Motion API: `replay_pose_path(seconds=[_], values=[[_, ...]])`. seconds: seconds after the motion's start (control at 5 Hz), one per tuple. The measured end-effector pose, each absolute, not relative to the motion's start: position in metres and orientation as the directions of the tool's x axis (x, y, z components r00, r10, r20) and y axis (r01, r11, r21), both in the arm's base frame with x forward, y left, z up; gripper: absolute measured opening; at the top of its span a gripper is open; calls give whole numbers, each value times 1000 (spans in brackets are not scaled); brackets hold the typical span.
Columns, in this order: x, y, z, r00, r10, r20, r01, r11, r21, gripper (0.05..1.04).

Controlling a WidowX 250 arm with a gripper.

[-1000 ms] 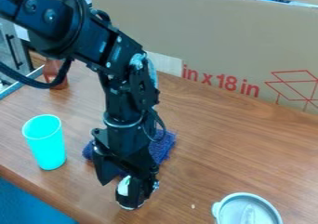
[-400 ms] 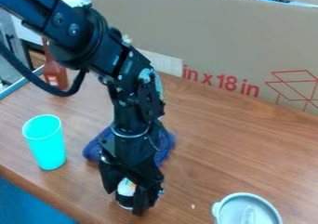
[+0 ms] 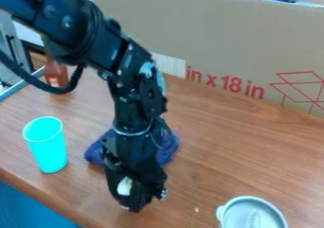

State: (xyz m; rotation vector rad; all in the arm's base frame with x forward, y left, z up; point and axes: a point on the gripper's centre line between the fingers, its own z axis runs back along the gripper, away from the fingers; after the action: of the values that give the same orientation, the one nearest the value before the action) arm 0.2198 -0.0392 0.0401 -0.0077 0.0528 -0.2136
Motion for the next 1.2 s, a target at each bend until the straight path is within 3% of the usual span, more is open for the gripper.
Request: replay_pose_path(seconds=[0.2, 0.4, 0.6, 1.2], values=[[211, -42, 90, 978, -207, 17, 206, 978, 19, 578], [216, -35, 131, 979, -181, 92, 181, 983, 2, 578], [234, 13, 160, 989, -49, 136, 52, 999, -16, 578], [254, 158, 127, 968, 242, 68, -242, 970, -10, 578]])
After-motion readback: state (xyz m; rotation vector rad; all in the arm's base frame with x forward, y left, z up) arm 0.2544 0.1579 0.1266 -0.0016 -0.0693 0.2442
